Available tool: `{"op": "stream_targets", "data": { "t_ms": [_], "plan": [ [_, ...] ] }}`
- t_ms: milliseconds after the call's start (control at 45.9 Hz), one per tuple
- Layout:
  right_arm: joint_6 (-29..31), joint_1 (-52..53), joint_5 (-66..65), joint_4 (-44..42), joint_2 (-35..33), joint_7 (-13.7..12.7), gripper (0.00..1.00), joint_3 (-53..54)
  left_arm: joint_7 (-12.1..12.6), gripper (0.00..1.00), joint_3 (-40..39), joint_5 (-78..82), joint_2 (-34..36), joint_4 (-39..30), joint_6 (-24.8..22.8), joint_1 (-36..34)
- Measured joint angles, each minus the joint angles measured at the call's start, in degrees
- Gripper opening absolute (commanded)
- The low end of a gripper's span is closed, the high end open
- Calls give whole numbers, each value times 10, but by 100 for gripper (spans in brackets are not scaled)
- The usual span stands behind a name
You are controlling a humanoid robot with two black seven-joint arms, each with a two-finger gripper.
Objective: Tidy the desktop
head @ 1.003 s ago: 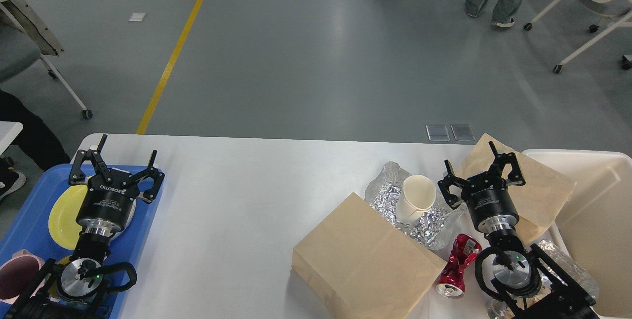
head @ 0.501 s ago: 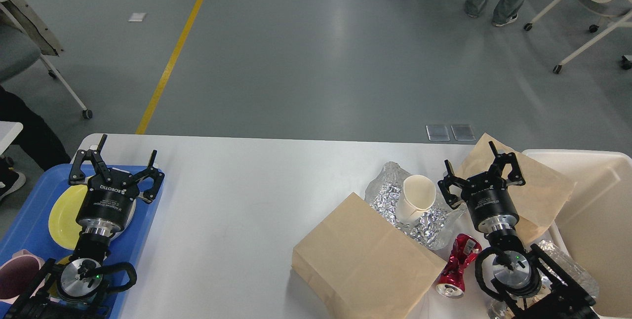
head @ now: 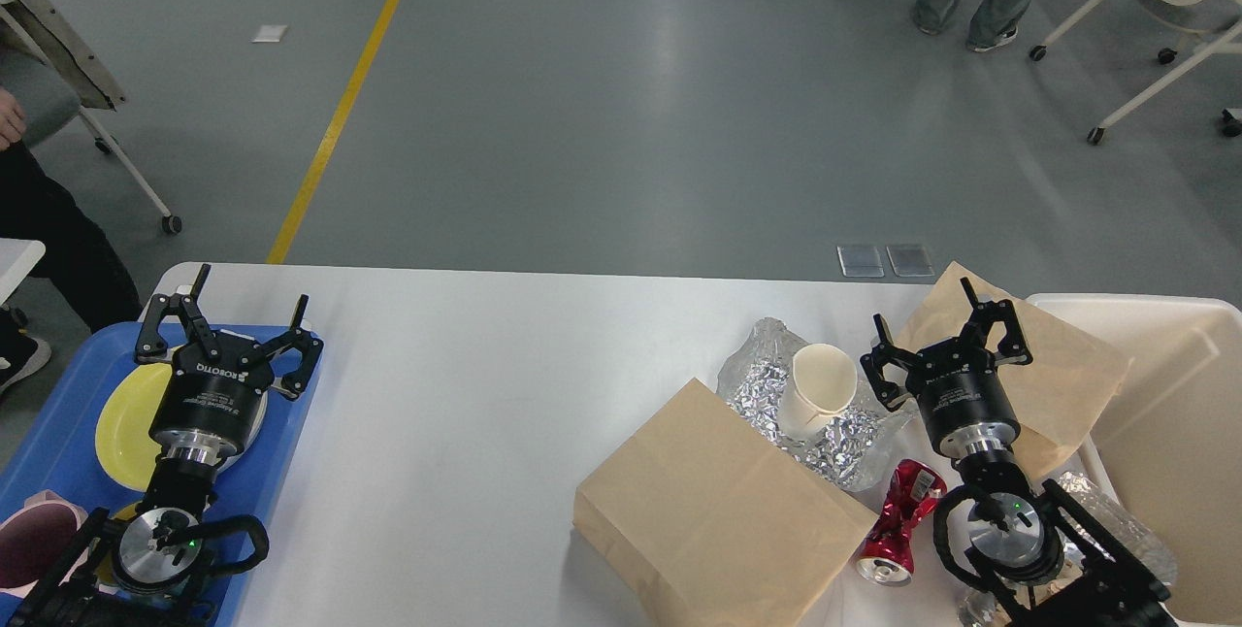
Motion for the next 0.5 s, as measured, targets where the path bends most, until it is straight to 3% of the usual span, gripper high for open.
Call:
{"op": "stream_targets", "data": {
  "t_ms": [501],
  "plan": [
    [0, 0, 0, 0, 0, 0, 100, 0, 0, 96, 0, 0, 0, 0, 0, 0]
  ]
}}
